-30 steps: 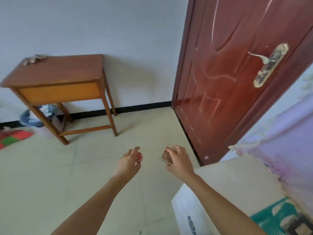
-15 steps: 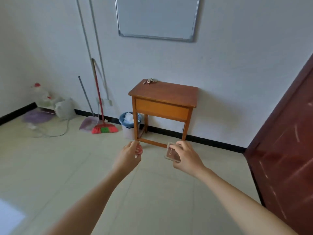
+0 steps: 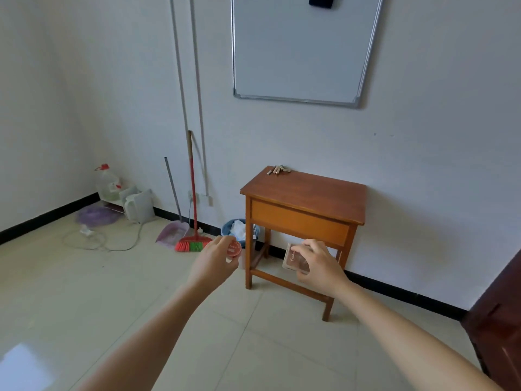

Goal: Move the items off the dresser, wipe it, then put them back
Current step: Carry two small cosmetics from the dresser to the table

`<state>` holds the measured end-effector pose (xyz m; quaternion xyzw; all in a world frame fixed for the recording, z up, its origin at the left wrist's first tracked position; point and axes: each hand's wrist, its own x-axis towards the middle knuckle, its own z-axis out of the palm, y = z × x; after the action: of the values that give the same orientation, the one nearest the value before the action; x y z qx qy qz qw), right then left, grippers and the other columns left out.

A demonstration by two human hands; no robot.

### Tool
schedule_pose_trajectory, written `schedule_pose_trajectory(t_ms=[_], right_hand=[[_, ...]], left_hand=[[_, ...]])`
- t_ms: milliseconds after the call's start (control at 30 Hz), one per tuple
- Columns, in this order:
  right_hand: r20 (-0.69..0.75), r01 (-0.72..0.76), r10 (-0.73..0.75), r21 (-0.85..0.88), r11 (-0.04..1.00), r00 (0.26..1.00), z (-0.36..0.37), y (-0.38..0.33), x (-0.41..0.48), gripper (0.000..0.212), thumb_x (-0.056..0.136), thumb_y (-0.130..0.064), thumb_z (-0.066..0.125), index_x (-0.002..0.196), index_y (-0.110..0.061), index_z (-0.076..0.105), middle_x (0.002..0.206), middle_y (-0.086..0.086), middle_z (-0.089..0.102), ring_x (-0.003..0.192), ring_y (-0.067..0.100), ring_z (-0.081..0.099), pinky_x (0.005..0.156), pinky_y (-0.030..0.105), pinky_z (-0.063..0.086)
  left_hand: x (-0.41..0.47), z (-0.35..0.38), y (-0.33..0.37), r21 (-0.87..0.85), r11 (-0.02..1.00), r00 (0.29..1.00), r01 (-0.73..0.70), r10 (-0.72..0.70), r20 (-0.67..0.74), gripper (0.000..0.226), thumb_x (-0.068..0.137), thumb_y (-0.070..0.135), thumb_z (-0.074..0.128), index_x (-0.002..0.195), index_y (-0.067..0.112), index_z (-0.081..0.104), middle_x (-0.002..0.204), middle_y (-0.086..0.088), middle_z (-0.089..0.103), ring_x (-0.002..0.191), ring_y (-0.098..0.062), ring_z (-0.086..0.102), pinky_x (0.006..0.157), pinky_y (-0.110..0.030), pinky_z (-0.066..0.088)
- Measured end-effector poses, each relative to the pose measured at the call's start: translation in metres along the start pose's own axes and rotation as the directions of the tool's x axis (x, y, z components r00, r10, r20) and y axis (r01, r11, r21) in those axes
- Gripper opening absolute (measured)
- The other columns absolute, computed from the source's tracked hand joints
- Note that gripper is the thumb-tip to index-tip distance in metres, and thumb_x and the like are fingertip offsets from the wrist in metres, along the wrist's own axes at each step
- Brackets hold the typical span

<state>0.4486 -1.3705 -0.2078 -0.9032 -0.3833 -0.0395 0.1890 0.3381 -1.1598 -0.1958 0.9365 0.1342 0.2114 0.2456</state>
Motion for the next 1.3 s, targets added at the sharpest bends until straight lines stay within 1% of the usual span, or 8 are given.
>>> schedule_pose_trajectory(t_ms=[167,333,500,700,867,1067,1200,1300], right_hand=[[-0.030,0.039,-0.038,0.017,0.999,0.999,-0.010,0.037,0.071,0.052,0.081,-0.016,0.063,0.130,-0.019,0.046,0.129,0.004,0.041,0.122,0.019,0.033,0.089,0.020,0.037],[0.008,0.061,-0.061,0.010,0.998,0.998,-0.005,0.074,0.125,0.051,0.082,-0.017,0.062,0.130,-0.019,0.046,0.130,0.003,0.040,0.121,0.018,0.033,0.085,0.016,0.033],[0.098,0.049,-0.053,0.039,0.998,0.994,0.022,0.100,0.163,0.051,0.082,-0.016,0.062,0.130,-0.020,0.045,0.131,0.003,0.039,0.121,0.016,0.032,0.086,0.013,0.034],[0.083,0.027,-0.028,0.003,1.000,0.996,0.041,0.117,0.236,0.049,0.082,-0.017,0.062,0.128,-0.021,0.047,0.130,0.002,0.040,0.121,0.017,0.034,0.084,0.017,0.038],[0.054,-0.053,0.055,-0.043,0.998,0.997,0.043,0.128,0.312,0.052,0.081,-0.018,0.063,0.130,-0.020,0.046,0.130,0.001,0.040,0.121,0.016,0.032,0.087,0.024,0.043],[0.027,-0.166,0.166,-0.006,0.986,0.986,0.064,0.134,0.374,0.051,0.081,-0.018,0.064,0.129,-0.020,0.047,0.130,0.000,0.040,0.121,0.014,0.032,0.088,0.018,0.039],[0.140,-0.238,0.240,-0.027,0.971,0.961,0.092,0.145,0.381,0.049,0.082,-0.018,0.062,0.129,-0.021,0.047,0.129,-0.001,0.040,0.120,0.014,0.033,0.084,0.015,0.035],[0.153,-0.308,0.309,-0.034,0.951,0.938,0.097,0.161,0.391,0.049,0.082,-0.019,0.062,0.129,-0.022,0.046,0.130,-0.001,0.040,0.120,0.014,0.032,0.087,0.018,0.038]], left_hand=[[0.073,0.015,0.005,-0.011,0.998,0.997,0.069,-0.069,-0.030,0.036,0.084,0.015,0.061,0.119,0.013,0.054,0.113,-0.004,0.059,0.100,-0.017,0.055,0.078,-0.022,0.044],[0.123,0.045,-0.001,-0.062,0.991,0.992,0.119,-0.121,-0.046,0.037,0.084,0.015,0.062,0.120,0.011,0.055,0.114,-0.004,0.059,0.097,-0.014,0.053,0.079,-0.019,0.040],[0.155,0.078,-0.026,-0.092,0.976,0.980,0.197,-0.196,0.020,0.031,0.083,0.016,0.064,0.113,0.010,0.058,0.110,-0.007,0.060,0.093,-0.016,0.055,0.082,-0.026,0.045],[0.229,0.098,-0.069,-0.117,0.972,0.979,0.206,-0.205,0.020,0.034,0.083,0.016,0.064,0.116,0.010,0.058,0.113,-0.005,0.061,0.096,-0.016,0.056,0.080,-0.022,0.045],[0.314,0.108,-0.099,-0.159,0.974,0.987,0.160,-0.156,0.038,0.030,0.084,0.016,0.062,0.113,0.010,0.059,0.111,-0.005,0.061,0.091,-0.014,0.054,0.075,-0.020,0.041],[0.405,0.116,-0.140,-0.191,0.973,0.989,0.130,-0.114,0.091,0.039,0.085,0.017,0.061,0.123,0.011,0.054,0.120,-0.004,0.059,0.106,-0.018,0.057,0.084,-0.023,0.044],[0.426,0.145,-0.157,-0.198,0.974,0.984,0.109,-0.078,0.162,0.029,0.084,0.017,0.062,0.113,0.013,0.061,0.107,-0.001,0.063,0.093,-0.013,0.055,0.076,-0.020,0.040],[0.441,0.168,-0.165,-0.207,0.971,0.976,0.121,-0.078,0.202,0.022,0.082,0.017,0.062,0.103,0.013,0.064,0.096,-0.001,0.065,0.092,-0.018,0.059,0.074,-0.027,0.048]])
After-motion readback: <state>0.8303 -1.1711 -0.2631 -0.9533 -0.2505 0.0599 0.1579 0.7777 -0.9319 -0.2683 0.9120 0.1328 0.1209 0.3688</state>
